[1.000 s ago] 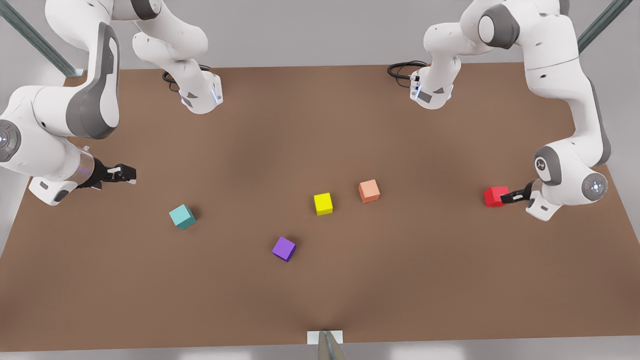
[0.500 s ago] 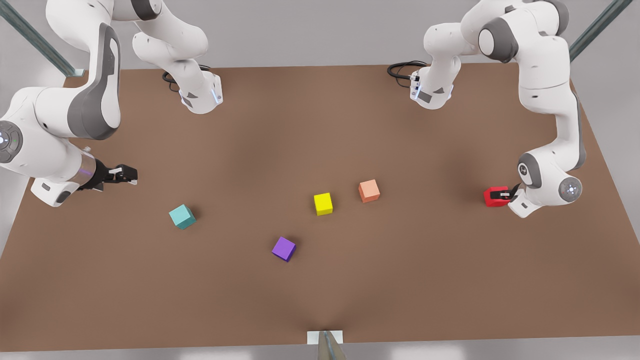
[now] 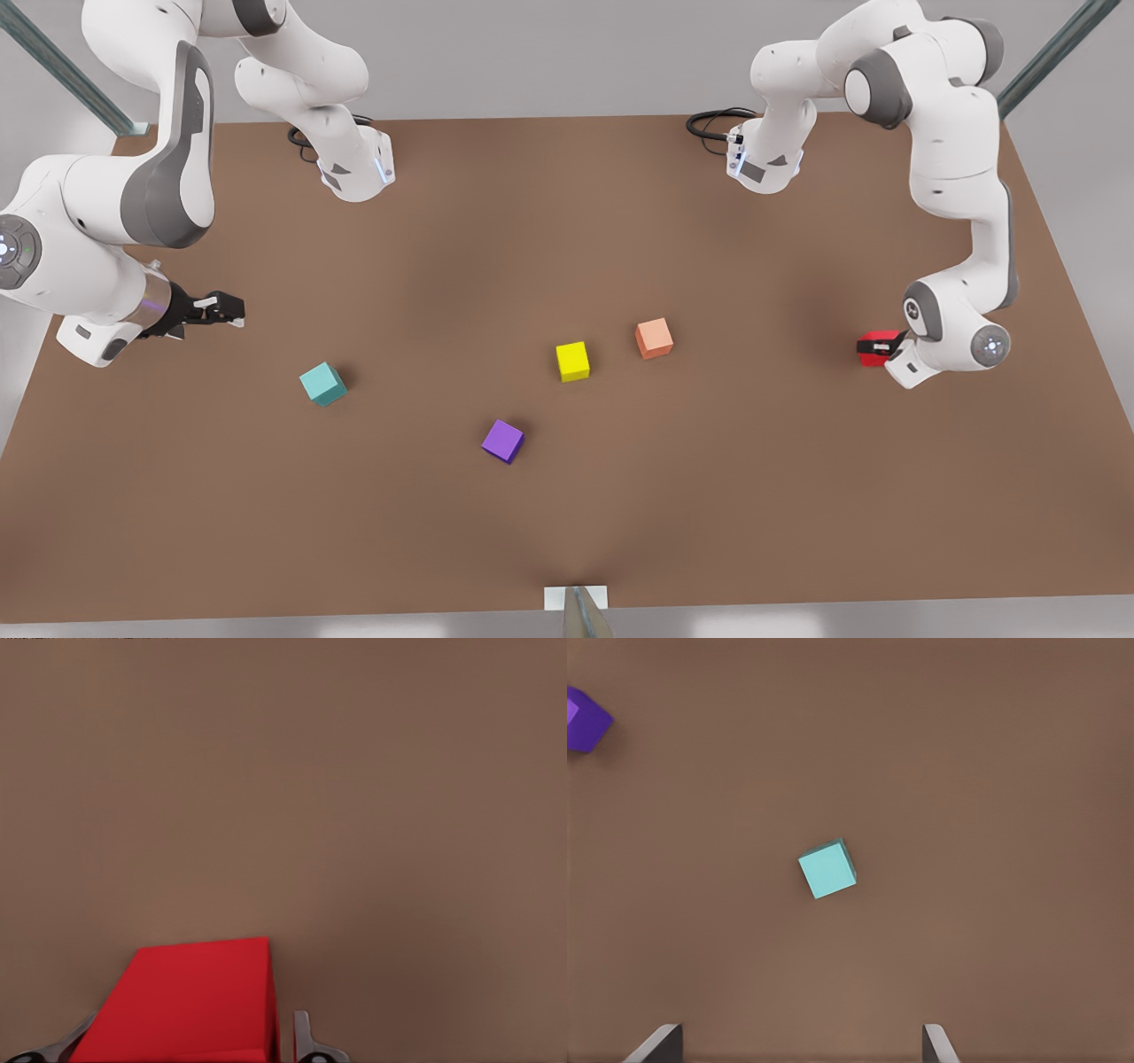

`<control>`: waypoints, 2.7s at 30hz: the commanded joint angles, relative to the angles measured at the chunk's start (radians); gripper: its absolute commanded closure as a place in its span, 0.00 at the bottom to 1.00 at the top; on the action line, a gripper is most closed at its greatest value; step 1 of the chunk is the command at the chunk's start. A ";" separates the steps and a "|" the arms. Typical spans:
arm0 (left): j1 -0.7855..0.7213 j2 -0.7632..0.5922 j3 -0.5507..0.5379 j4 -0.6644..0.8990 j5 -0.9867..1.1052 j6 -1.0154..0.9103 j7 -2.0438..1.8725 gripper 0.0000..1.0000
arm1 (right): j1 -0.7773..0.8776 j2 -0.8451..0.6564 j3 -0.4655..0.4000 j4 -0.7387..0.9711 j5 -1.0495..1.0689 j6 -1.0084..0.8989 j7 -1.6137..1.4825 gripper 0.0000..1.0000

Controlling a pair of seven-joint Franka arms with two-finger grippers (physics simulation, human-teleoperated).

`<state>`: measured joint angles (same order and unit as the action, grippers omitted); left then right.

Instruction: Pick up red wooden cube and pass to hand red wooden cube and place in blue wooden cube

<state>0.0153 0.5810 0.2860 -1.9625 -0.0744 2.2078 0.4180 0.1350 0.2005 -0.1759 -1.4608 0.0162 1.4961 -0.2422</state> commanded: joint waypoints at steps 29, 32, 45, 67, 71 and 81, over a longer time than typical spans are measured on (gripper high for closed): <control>-0.035 0.453 -0.811 0.870 -1.050 -0.281 -0.805 0.23 | -0.057 0.752 0.179 0.333 1.220 0.119 -1.718 0.00; -0.106 0.473 -0.811 0.887 -1.048 -0.246 -0.694 0.23 | -0.028 0.764 0.222 0.338 1.245 0.184 -1.775 0.00; -0.147 0.557 -0.814 0.947 -0.996 -0.201 -0.208 0.26 | 0.034 0.777 0.300 0.301 1.406 0.250 -1.999 0.00; -0.152 0.562 -0.814 0.947 -0.995 -0.183 -0.113 0.28 | 0.103 0.775 0.303 0.247 1.516 0.306 -1.999 0.00; -0.152 0.562 -0.815 0.949 -1.001 -0.168 -0.117 0.28 | 0.103 0.775 0.322 0.238 1.522 0.309 -2.002 0.00; -0.189 0.563 -0.820 0.956 -1.002 -0.108 -0.122 0.28 | 0.115 0.777 0.322 0.238 1.521 0.312 -2.004 0.00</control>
<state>-0.1699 1.1457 -0.5330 -1.0088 -1.0736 2.0764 0.2470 0.2493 0.9785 0.1453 -1.2230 1.5371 1.8085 -2.1604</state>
